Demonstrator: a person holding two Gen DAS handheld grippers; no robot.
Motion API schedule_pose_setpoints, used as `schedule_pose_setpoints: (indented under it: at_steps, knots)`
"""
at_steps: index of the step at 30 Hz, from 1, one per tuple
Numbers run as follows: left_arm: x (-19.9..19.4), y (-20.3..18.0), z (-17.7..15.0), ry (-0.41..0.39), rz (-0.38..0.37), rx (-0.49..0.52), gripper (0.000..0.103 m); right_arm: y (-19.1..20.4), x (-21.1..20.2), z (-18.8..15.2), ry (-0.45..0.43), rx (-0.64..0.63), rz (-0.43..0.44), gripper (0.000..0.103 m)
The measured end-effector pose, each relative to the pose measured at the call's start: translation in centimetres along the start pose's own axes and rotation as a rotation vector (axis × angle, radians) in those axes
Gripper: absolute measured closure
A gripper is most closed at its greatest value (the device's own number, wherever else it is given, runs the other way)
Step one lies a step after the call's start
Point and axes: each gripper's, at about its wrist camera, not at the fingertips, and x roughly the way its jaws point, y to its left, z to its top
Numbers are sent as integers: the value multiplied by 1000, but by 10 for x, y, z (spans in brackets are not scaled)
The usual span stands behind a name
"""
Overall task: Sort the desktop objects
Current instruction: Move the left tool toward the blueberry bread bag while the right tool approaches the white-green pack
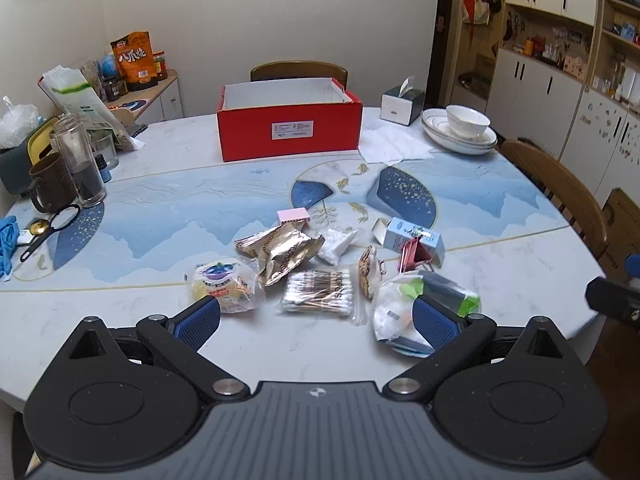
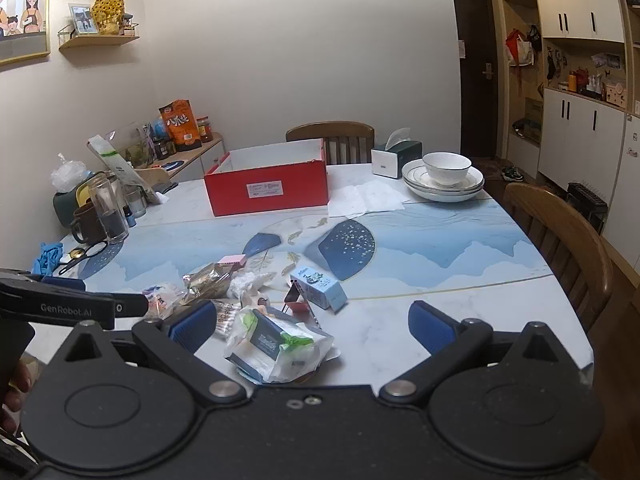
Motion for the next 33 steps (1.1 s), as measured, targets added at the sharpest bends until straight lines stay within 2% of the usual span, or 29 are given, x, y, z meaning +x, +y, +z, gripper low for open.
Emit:
schedule_pose_setpoints:
  at_steps: [4, 8, 11, 18, 26, 33]
  knots:
    - [2, -1, 2, 4, -6, -4, 0, -1, 4, 1, 10, -13, 24, 1]
    - [2, -2, 5, -5, -8, -7, 0, -1, 7, 4, 20, -24, 100, 1]
    - [0, 0, 7, -22, -18, -19, 0, 4, 10, 7, 21, -52, 126, 0]
    - [10, 10, 11, -24, 10, -37, 0, 11, 30, 7, 78, -91, 210, 0]
    - [45, 34, 12, -57, 63, 40, 0, 17, 65, 1, 123, -165, 180, 1]
    - [88, 60, 11, -42, 2, 173, 0, 19, 101, -1, 205, -146, 155, 3]
